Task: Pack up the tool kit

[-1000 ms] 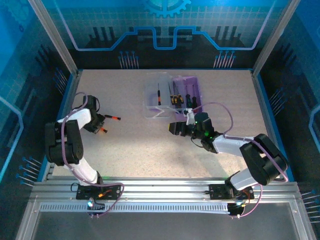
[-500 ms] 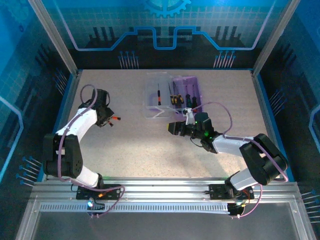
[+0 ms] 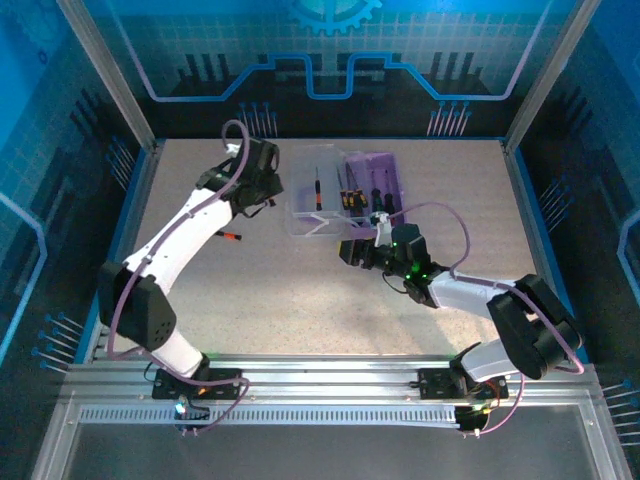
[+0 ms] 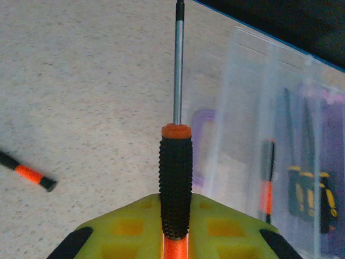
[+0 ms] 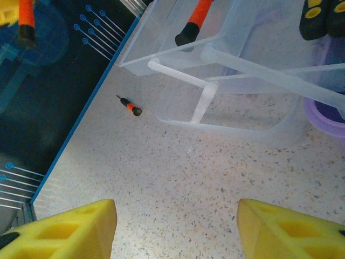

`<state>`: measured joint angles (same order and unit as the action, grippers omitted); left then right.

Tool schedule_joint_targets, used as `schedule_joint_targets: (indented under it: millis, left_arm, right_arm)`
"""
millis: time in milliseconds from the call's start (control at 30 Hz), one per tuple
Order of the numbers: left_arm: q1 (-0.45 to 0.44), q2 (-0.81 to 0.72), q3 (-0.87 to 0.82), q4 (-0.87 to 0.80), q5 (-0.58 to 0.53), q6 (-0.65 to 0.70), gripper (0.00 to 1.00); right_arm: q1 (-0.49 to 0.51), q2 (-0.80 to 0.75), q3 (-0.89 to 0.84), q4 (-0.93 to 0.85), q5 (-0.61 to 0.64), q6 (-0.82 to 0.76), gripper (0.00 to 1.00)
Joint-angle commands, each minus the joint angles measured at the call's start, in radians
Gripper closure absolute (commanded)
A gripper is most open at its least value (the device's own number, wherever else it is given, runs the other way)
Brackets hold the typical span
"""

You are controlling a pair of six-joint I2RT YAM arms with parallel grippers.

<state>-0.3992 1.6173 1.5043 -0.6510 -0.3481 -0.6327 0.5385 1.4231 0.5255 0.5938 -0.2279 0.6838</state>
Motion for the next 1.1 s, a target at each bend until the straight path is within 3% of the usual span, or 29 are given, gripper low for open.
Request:
schedule_joint_targets:
  millis: [0,433,833,1067]
  left_arm:
    - [-0.038,0.062,0.067,-0.053,-0.016,0.047,0.84]
    - [-0.153,0.284,0.355,-0.103,0.017,0.099,0.84]
    - [-0.187,0.45,0.574,-0.171,0.062,0.127,0.84]
    - [-0.19,0.474,0.604,-0.174,0.074,0.132,0.83]
  right_arm:
    - [0.005,-0.016,-0.007,-0.017,0.041,-0.012,0.38]
    - [-0.011,-0.029,-0.018,-0.028,0.072,-0.003,0.38]
    - [-0.031,-0.043,-0.03,-0.035,0.089,0.013,0.38]
    - [-0.041,-0.046,-0.037,-0.04,0.108,0.022,0.38]
